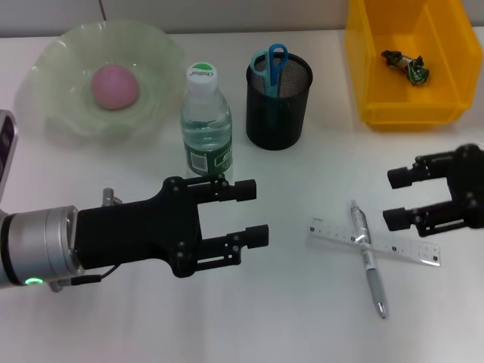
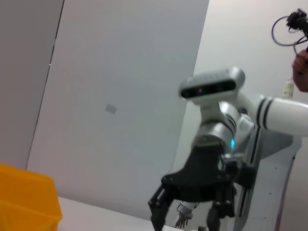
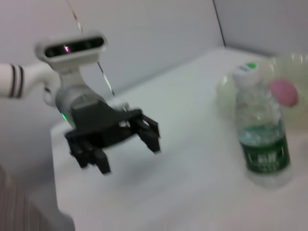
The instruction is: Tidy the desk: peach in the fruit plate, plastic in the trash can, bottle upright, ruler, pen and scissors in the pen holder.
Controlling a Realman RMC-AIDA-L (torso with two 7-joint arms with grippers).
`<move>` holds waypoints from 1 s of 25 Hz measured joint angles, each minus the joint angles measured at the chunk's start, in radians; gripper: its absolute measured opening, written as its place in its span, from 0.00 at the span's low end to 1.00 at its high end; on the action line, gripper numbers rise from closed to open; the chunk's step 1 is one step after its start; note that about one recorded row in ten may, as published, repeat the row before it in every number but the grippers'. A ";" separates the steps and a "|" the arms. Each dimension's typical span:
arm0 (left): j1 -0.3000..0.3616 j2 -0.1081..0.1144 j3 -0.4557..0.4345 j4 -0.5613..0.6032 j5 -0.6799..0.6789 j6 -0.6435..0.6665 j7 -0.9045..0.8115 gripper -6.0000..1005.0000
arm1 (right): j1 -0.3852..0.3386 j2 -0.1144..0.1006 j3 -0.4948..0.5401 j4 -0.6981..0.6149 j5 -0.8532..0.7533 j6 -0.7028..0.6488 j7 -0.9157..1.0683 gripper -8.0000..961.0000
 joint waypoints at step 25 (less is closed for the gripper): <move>0.014 0.000 -0.008 -0.014 -0.005 -0.002 0.002 0.63 | 0.319 0.009 -0.560 -0.014 -0.441 0.152 0.188 0.79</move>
